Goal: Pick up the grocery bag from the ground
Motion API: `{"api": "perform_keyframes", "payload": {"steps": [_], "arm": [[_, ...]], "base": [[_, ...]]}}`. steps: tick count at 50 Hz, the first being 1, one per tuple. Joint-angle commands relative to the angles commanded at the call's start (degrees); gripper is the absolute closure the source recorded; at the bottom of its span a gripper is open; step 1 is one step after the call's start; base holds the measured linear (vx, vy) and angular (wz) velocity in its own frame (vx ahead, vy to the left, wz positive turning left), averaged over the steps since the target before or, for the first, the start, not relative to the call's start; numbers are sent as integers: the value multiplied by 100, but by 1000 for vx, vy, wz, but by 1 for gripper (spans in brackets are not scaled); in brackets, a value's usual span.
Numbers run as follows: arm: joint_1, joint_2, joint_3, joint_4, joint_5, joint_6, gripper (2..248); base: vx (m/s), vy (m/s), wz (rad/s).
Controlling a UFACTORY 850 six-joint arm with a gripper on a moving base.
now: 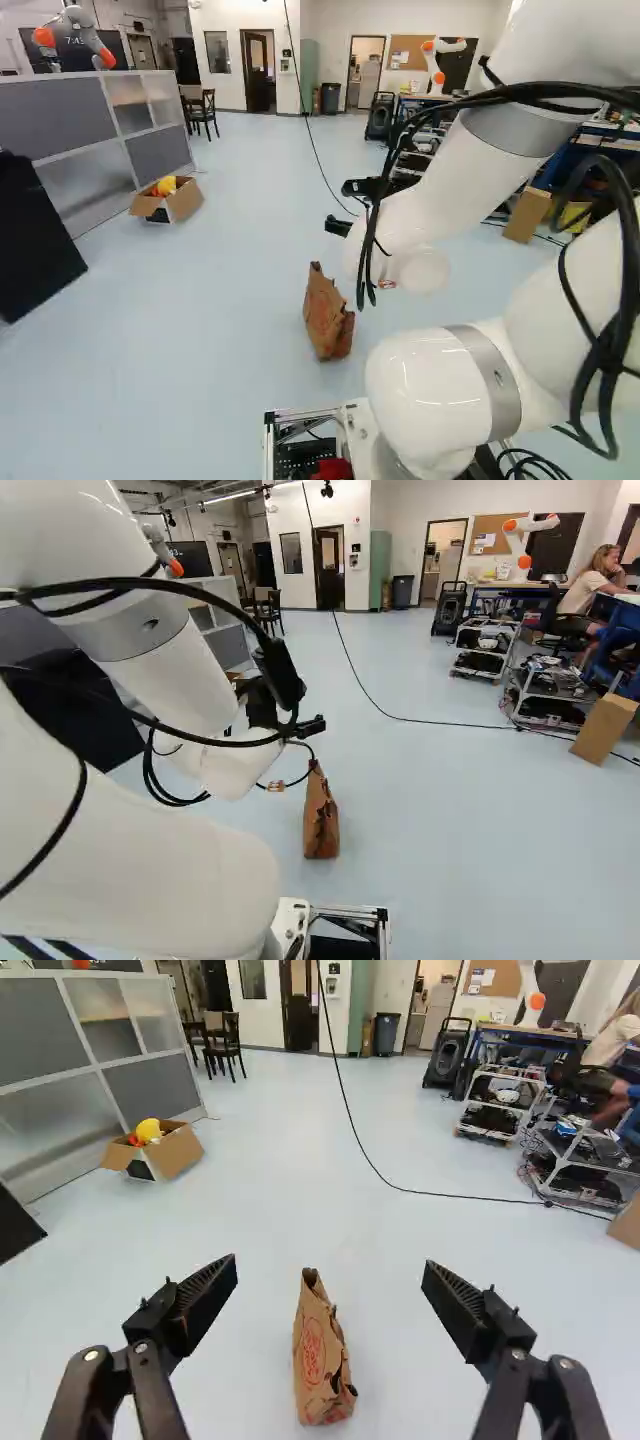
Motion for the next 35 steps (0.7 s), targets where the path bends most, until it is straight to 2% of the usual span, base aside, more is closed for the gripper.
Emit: {"api": "perform_keyframes", "payload": {"steps": [25,35], "arm": [[0,0,0,0,0,0,3],[0,-264,-226,0,0,0,3]], "base": [[120,1,-7],[33,1,-3]]}}
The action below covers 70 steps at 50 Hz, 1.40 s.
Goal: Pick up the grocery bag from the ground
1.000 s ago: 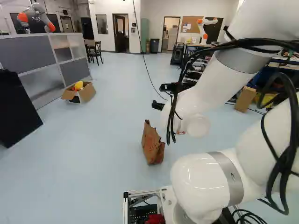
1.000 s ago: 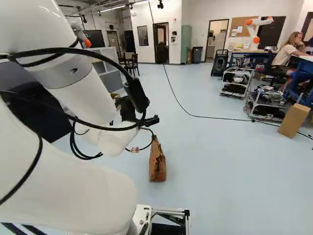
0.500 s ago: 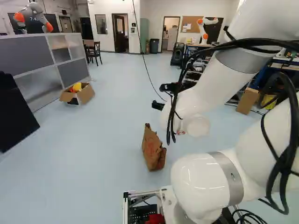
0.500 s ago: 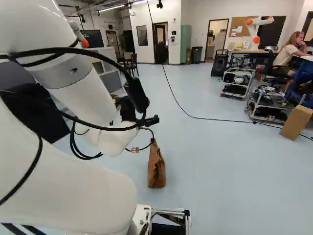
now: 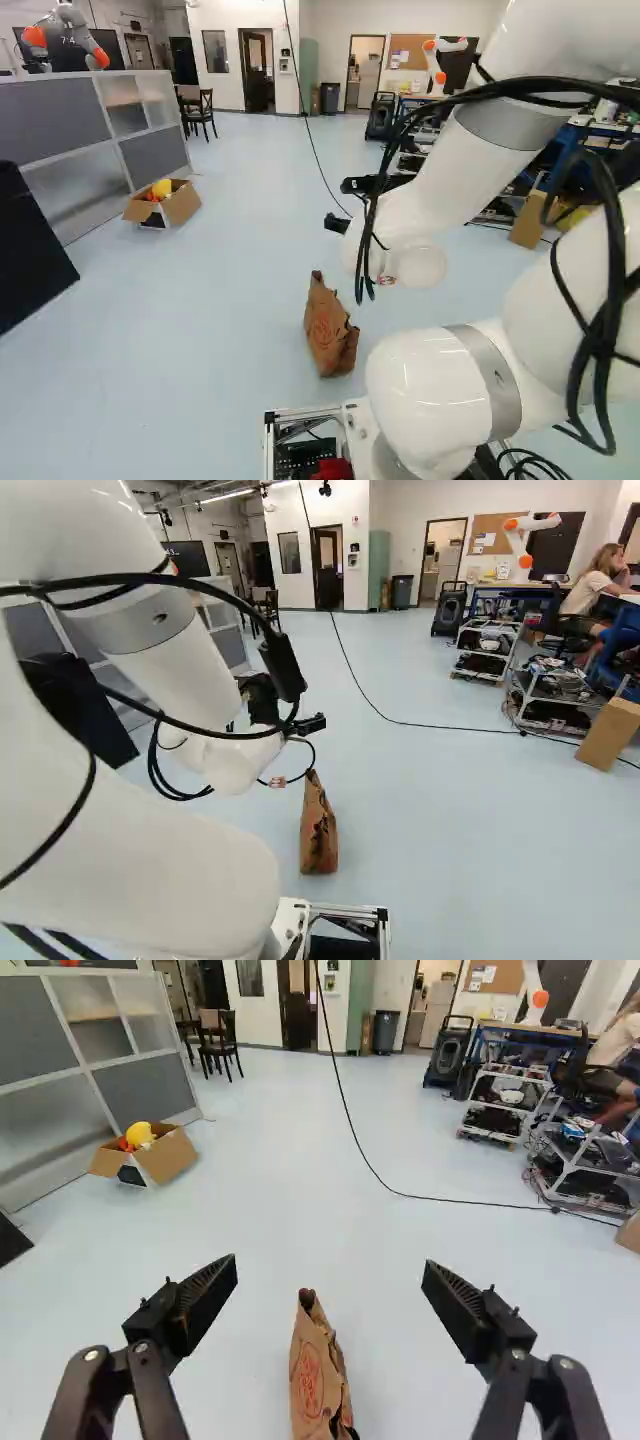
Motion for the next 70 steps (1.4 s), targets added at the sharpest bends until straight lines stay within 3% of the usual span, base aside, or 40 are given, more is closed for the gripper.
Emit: {"api": "perform_keyframes", "payload": {"steps": [47,70], "arm": [[0,-1358,-1280,0,-217,0,3],[0,-2031,-1984,0,-915,0,3]], "base": [[-1,0,0],[0,0,0]]}}
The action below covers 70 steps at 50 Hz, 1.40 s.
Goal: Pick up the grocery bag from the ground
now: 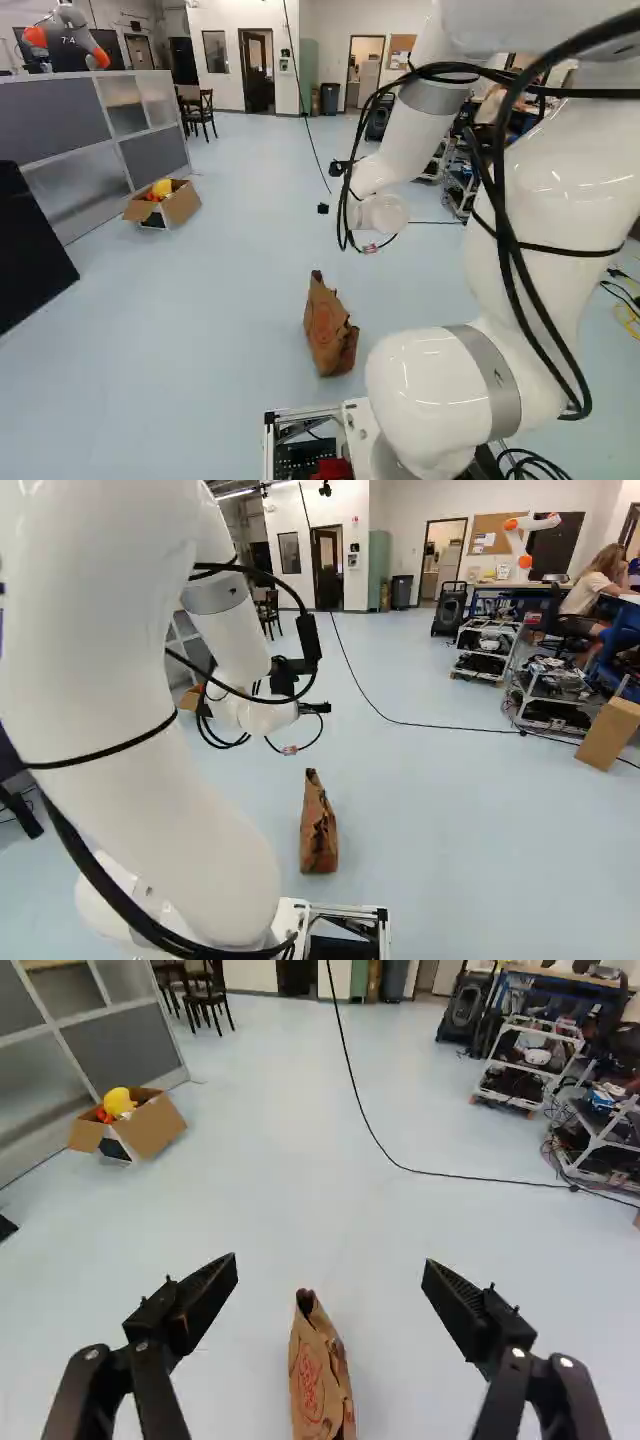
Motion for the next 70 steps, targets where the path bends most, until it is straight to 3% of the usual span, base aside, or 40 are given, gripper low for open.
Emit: {"api": "perform_keyframes", "payload": {"steps": [70], "arm": [[0,-2870,-2522,0,-2794,0,3]], "base": [[0,0,0]]}}
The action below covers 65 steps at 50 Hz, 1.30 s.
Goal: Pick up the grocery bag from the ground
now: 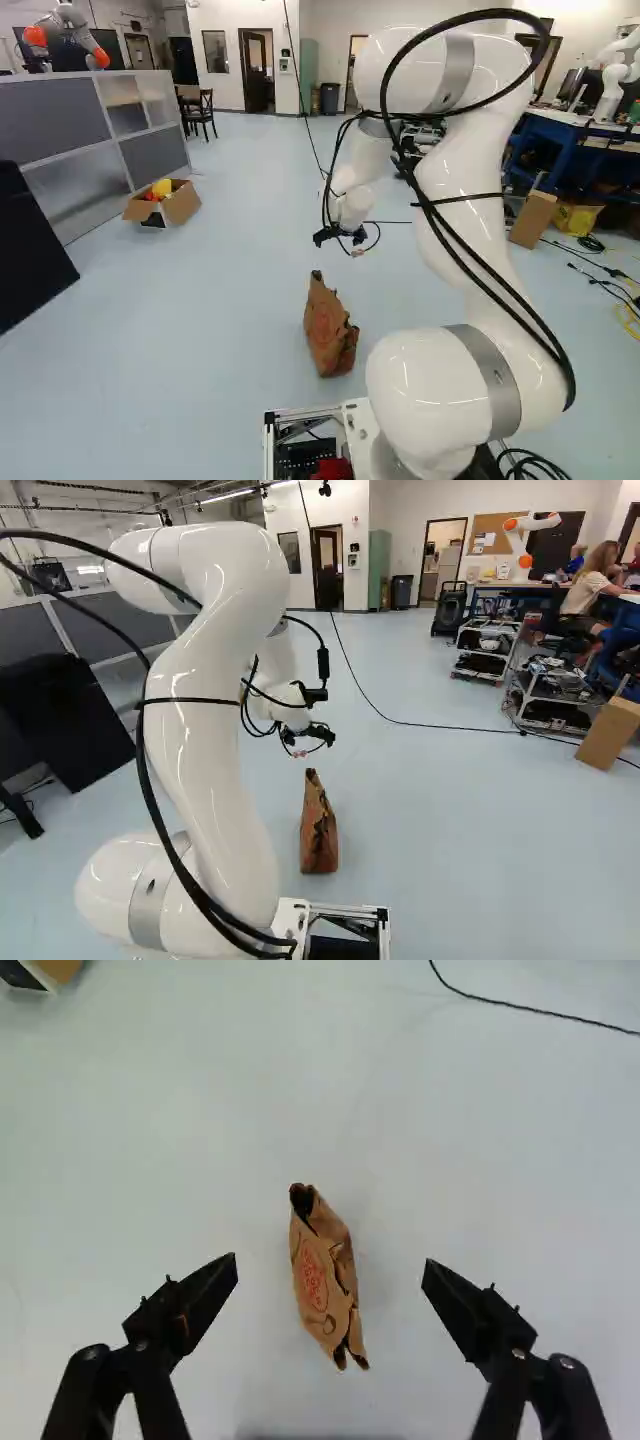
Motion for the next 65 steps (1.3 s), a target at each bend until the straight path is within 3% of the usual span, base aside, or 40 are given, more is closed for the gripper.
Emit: {"api": "perform_keyframes", "payload": {"steps": [18,42,65], "arm": [[0,-654,-667,0,-676,0,3],[0,-1189,-1016,0,-1456,0,3],[0,-1677,-1322,0,-1541,0,3]], "base": [[0,0,0],[0,0,0],[0,0,0]]}}
